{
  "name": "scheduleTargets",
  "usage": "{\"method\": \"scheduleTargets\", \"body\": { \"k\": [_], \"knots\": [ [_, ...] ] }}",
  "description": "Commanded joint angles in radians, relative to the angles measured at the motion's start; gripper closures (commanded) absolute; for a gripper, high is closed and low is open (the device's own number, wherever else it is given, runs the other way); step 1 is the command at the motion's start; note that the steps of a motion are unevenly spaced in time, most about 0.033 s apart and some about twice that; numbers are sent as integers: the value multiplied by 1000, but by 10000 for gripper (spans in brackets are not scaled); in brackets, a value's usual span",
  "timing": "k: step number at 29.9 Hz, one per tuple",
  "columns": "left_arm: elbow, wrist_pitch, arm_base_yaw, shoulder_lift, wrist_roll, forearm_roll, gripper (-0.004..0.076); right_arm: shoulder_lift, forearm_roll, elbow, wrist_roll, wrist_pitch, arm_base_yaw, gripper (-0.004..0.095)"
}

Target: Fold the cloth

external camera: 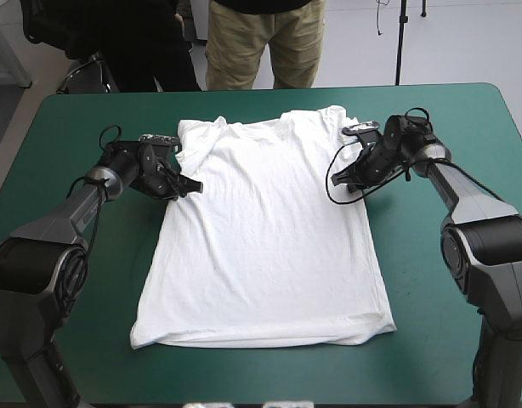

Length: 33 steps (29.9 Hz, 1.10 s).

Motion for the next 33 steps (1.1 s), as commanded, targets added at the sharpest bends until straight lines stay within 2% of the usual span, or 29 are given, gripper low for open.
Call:
{"method": "scheduleTargets", "body": {
  "k": [1,2,8,13,27,29,33],
  "knots": [
    [-9,-13,-8,-15,-3,-38,741,-38,42,-22,-27,8,12,877],
    [-9,-14,-8,-15,-3,-38,741,-38,42,-22,-34,11,12,929],
    [-11,-42,-8,-40,-2,-38,741,-53,5,-24,-25,-5,10,925],
    [-54,-46,-8,-110,0,-16,741,-141,8,-24,-27,-32,10,925],
    [-233,1,-8,-426,85,-8,741,-576,-2,-24,-71,-102,10,925],
    [-248,-13,-8,-468,95,-8,741,-634,-26,-24,-71,-117,10,925],
    [-251,-133,-8,-523,133,-8,741,-726,-79,-24,-71,-169,10,925]
  ]
}}
